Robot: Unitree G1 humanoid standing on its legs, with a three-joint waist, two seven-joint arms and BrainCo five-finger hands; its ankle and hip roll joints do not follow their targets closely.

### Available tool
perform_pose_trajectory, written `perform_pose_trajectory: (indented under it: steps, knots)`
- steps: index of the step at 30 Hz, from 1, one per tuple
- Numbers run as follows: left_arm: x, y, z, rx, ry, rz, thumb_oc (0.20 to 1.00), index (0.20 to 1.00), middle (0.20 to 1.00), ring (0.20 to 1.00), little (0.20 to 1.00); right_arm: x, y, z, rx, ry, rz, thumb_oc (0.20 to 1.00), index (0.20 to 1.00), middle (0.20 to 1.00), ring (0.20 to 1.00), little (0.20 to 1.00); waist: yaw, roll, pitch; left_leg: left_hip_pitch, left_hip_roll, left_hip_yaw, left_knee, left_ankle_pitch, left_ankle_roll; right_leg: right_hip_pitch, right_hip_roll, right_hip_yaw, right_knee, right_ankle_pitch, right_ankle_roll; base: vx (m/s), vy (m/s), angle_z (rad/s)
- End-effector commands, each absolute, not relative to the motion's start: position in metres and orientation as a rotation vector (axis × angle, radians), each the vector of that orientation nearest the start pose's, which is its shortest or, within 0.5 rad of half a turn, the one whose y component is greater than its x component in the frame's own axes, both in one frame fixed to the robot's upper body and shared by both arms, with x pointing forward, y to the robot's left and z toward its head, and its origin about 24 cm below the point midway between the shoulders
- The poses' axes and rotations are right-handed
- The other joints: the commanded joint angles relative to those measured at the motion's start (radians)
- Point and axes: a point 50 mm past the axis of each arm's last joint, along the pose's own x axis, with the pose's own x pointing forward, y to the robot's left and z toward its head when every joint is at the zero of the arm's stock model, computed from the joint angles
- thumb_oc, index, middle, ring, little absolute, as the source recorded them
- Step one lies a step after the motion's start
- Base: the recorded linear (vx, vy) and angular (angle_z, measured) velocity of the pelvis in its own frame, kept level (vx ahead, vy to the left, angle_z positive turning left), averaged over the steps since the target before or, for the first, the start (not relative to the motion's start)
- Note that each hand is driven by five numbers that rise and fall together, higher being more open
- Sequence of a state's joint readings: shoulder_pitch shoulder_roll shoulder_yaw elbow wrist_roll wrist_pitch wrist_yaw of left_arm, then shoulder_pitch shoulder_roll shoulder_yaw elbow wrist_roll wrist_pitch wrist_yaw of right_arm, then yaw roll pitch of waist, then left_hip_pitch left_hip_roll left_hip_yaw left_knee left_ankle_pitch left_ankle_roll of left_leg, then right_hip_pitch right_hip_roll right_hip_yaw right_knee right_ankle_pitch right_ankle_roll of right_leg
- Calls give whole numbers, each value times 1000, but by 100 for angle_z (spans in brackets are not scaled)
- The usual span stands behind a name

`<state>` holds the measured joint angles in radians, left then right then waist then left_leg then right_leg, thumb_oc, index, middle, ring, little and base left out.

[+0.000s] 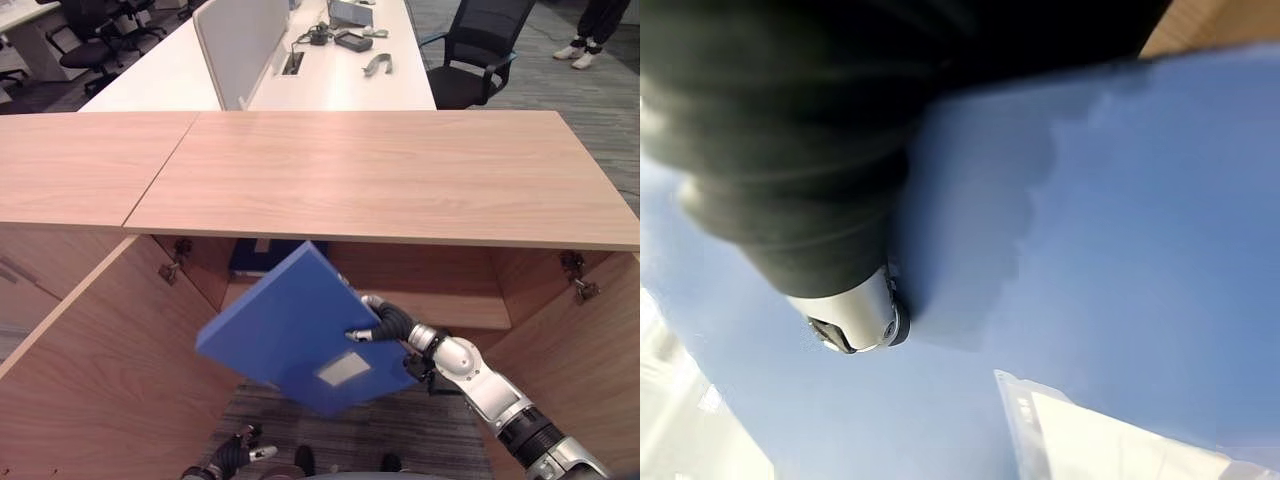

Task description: Put the empty folder in the office cabinet

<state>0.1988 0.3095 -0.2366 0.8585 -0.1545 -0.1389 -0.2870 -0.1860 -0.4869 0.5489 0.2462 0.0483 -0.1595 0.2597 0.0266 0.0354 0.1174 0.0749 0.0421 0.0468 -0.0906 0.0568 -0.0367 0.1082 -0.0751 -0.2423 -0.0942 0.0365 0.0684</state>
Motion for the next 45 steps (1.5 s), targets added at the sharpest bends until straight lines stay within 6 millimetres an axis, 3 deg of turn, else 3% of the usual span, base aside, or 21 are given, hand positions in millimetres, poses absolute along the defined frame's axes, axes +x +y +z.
perform_pose_trajectory:
  steps: [1, 3, 11, 13, 14, 18, 23, 28, 36, 45]
  knots:
    - [116, 224, -133, 178, 905, -290, 1000, 1000, 1000, 1000, 1000, 266, -102, 25, -422, 19, 783, 200, 200, 200, 200, 200, 20, -36, 7, 31, -10, -26, 3, -70, -12, 38, -24, 25, 15, -65, 61, 9, 5, 5]
    - [120, 224, -131, 191, 893, -294, 1000, 1000, 1000, 1000, 1000, 265, -107, 3, -424, 129, 752, 200, 200, 200, 200, 200, 25, -34, 6, 28, -11, -31, 3, -69, -13, 39, -26, 18, 14, -65, 61, 12, 9, 5]
    - [124, 222, -130, 211, 883, -310, 1000, 1000, 1000, 1000, 1000, 262, -121, -25, -392, 281, 674, 200, 200, 200, 200, 200, 33, -33, 6, 23, -14, -42, 3, -66, -13, 40, -27, 7, 12, -65, 61, 7, 3, 8]
    - [125, 222, -130, 215, 882, -311, 1000, 1000, 1000, 1000, 1000, 259, -126, -34, -339, 338, 634, 200, 200, 200, 200, 200, 35, -33, 6, 21, -15, -47, 3, -65, -13, 41, -27, 3, 11, -66, 61, 4, 3, 5]
    - [126, 220, -131, 223, 887, -317, 1000, 1000, 1000, 1000, 1000, 252, -133, -53, -205, 440, 538, 200, 200, 200, 200, 200, 37, -32, 5, 20, -17, -52, 3, -64, -13, 43, -27, -3, 11, -66, 60, 7, 6, 8]
    - [126, 218, -131, 230, 891, -322, 1000, 1000, 1000, 1000, 1000, 252, -141, -62, 0, 496, 384, 200, 200, 200, 200, 200, 39, -32, 5, 19, -18, -57, 3, -63, -12, 45, -27, -6, 11, -66, 59, 4, 5, 9]
    - [125, 218, -128, 223, 884, -335, 1000, 1000, 1000, 1000, 1000, 263, -153, -58, 314, 461, 159, 200, 200, 200, 200, 200, 44, -29, 8, 21, -19, -55, 3, -65, -12, 46, -26, -5, 10, -66, 60, 0, 0, 0]
    - [119, 222, -128, 212, 897, -317, 1000, 1000, 1000, 1000, 1000, 274, -183, -47, 613, 335, -135, 200, 200, 200, 200, 200, 40, -25, 3, 26, -18, -49, 3, -73, -12, 49, -25, 2, 10, -69, 61, 0, 0, 0]
    - [122, 220, -126, 186, 878, -296, 1000, 1000, 1000, 1000, 1000, 281, -216, -39, 839, 211, -422, 200, 200, 200, 200, 200, 39, -17, 3, 27, -20, -48, 3, -80, -13, 48, -24, 1, 10, -73, 63, 18, -5, 0]
    - [130, 211, -121, 201, 839, -353, 1000, 1000, 1000, 1000, 1000, 302, -257, -5, 998, 11, -643, 200, 200, 200, 200, 200, 52, 11, 27, 8, -28, -60, 3, -79, -12, 34, -29, -8, 12, -76, 69, 0, 0, 0]
